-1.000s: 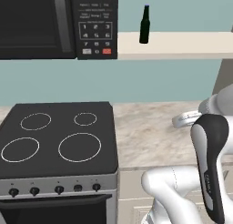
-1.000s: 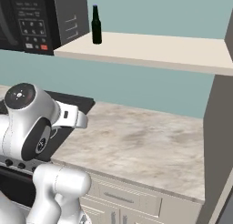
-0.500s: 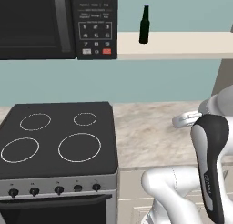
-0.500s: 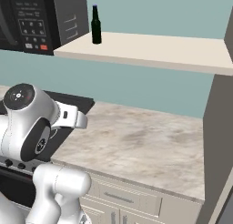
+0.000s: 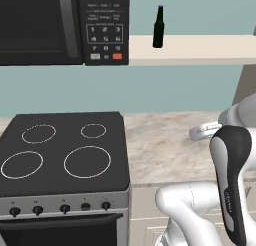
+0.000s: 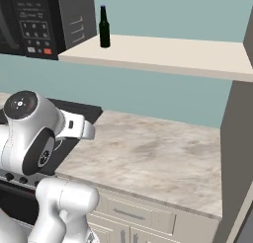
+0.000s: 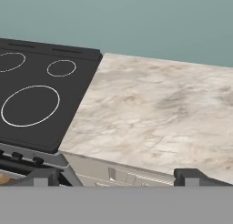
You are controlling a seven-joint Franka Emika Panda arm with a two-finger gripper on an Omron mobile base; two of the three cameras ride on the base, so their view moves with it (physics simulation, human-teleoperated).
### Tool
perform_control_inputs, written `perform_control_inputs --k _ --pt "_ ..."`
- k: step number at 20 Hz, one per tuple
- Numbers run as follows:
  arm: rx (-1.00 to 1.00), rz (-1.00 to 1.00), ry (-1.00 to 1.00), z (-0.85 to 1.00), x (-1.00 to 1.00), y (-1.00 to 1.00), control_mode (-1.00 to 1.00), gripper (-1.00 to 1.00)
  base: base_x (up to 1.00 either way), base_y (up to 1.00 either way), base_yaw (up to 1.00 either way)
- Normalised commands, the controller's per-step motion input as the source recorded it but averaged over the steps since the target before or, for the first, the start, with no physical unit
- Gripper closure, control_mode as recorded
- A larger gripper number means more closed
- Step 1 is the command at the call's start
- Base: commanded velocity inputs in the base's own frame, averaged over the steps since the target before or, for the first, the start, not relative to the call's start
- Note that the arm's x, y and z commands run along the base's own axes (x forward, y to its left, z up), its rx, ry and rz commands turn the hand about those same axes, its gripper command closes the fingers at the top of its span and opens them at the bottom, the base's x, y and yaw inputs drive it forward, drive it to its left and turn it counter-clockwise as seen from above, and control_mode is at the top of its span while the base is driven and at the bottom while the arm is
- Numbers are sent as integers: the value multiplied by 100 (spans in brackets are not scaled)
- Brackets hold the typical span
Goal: Get the candle and the beer from the cabinet and move them to the dining counter.
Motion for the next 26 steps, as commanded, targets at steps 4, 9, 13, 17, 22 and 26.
perform_control_inputs --k 4,9,13,17,22,26 --pt "0 0 0 0 0 0 100 -100 0 0 0" --pt "0 0 0 0 0 0 -100 -100 0 0 0" --pt "0 0 0 0 0 0 -100 -100 0 0 0" --pt "0 0 0 0 0 0 -100 -100 0 0 0" --pt "0 0 0 0 -4 0 -100 -100 0 0 0" --pt "0 3 -5 -4 -17 0 -100 -100 0 0 0"
